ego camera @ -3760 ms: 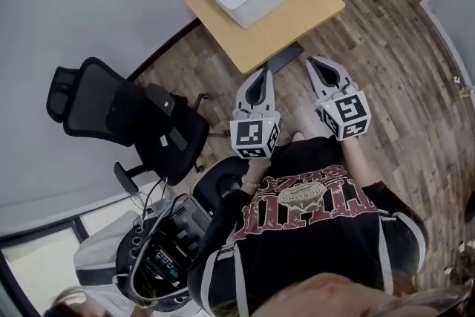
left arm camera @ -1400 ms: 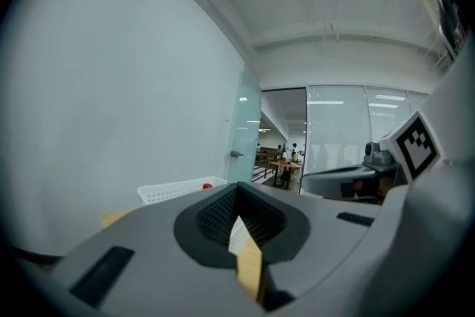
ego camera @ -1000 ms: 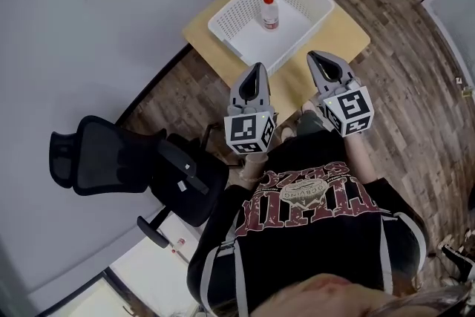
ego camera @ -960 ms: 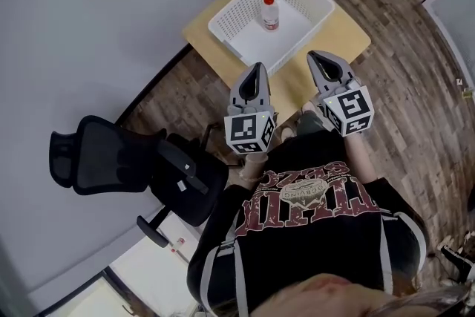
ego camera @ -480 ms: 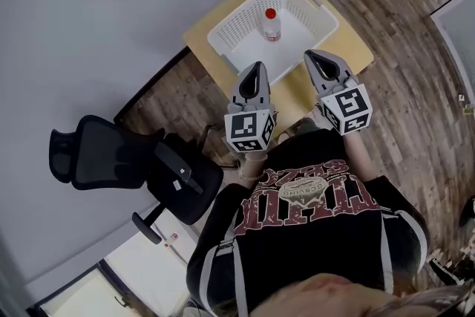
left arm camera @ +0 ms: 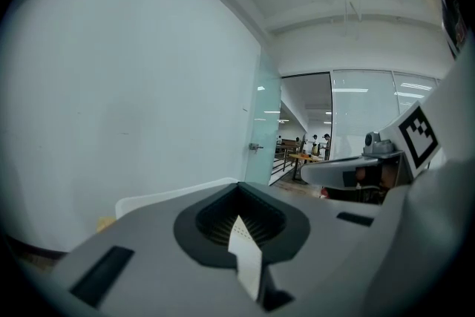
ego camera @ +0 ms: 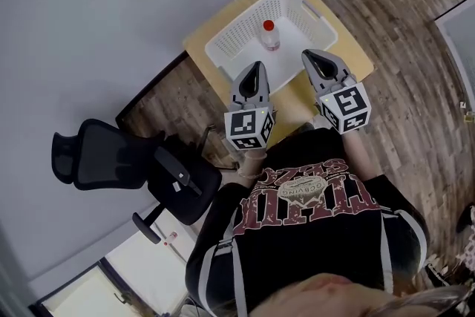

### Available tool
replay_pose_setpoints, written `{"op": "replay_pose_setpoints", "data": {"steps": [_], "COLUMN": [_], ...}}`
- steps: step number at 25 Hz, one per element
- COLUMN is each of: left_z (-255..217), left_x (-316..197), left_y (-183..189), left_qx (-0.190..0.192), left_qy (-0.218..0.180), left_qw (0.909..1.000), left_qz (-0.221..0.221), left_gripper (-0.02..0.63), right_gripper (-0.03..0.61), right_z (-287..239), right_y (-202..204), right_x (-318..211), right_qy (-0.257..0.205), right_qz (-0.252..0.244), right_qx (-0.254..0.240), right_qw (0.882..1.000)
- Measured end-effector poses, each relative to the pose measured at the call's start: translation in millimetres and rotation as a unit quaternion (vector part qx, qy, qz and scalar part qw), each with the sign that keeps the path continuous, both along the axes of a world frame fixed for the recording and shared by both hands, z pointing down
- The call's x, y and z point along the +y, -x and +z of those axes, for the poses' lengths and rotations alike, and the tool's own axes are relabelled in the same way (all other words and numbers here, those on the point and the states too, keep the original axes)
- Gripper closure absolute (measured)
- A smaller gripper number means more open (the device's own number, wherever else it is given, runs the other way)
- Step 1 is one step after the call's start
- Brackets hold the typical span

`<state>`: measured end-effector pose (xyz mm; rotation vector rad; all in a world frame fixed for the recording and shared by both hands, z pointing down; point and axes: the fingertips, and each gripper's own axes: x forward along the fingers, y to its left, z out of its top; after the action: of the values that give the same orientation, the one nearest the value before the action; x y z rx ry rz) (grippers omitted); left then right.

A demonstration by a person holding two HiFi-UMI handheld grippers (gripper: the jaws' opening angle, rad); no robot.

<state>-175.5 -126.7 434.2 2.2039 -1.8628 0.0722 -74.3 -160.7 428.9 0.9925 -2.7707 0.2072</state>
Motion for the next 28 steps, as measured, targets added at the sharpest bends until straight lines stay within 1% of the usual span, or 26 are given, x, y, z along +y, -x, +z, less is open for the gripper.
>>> {"op": "replay_pose_setpoints", "data": {"steps": [11, 19, 24, 28], "left_z": [12.1, 19.9, 29.4, 36.8], "left_x": [-33.1, -62.6, -81.1, -91.1], "left_y": [1.1, -3.2, -3.0, -5.5], "left_qx": [0.003, -0.016, -0.027, -0.032], "left_qy": [0.015, 0.034, 0.055, 0.066], "left_qw": [0.9999, 0.9989, 0.9972, 0.9963], "left_qz": [0.005, 0.029, 0.043, 0.046], "left_gripper": [0.568, 0.56, 0.523, 0.509], "right_gripper": [0.56, 0.561, 0.561, 0.561], "right_z": [2.7, 10.1, 14.5, 16.9], "right_y": [-2.4, -8.4, -10.9, -18.7], "right_x": [-20.4, -33.0, -38.1, -42.4], "right_qy": [0.006, 0.02, 0.026, 0.03], "right_qz": [0.002, 0.005, 0.006, 0.012], "right_qx": [0.002, 0.001, 0.001, 0.002], "right_qw": [1.0, 1.0, 1.0, 0.999]}}
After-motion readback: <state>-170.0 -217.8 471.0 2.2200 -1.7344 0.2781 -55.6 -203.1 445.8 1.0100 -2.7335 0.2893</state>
